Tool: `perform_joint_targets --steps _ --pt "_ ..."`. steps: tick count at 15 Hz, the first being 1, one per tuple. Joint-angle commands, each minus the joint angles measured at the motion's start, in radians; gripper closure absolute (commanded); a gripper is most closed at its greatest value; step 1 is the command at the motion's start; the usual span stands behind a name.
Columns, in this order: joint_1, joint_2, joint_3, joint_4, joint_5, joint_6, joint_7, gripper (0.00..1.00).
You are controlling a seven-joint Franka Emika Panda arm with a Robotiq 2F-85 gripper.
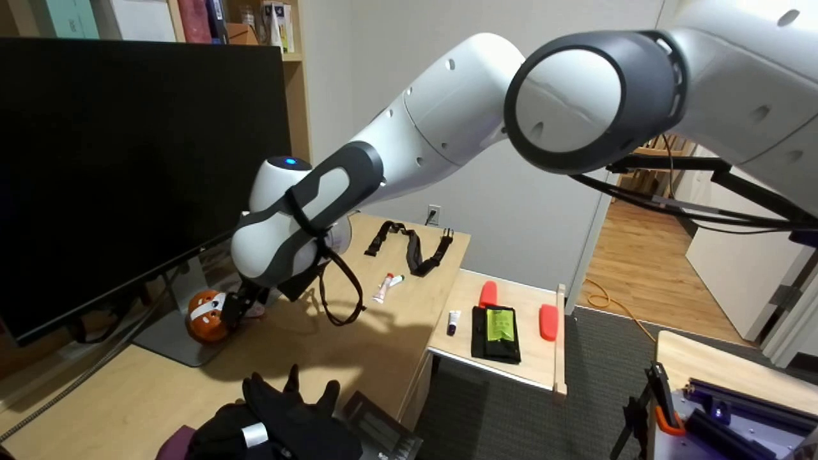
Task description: Take the brown plush toy from the monitor and place it on the right side of the desk
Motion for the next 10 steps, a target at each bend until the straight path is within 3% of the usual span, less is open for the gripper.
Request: perform_joint_targets --steps 1,5,6,7,9,10 --pt "-0.029 0.04 0.034 0.048 0.002 -0.066 -0.097 0.33" --pt "-0.037 0.047 0.029 0.058 0.001 -0.095 -0.135 0.61" --pt "-0.037 0.043 0.023 0.058 0.003 -0.098 -0.13 0.61" --pt "-0.034 0.035 0.015 0.055 0.003 -0.098 -0.12 0.24" --pt "-0.032 0.019 -0.008 0.024 0.011 -0.038 -0.073 0.27" --pt "-0.03 0.007 -0.025 0.006 0.015 -0.033 -0.041 0.22"
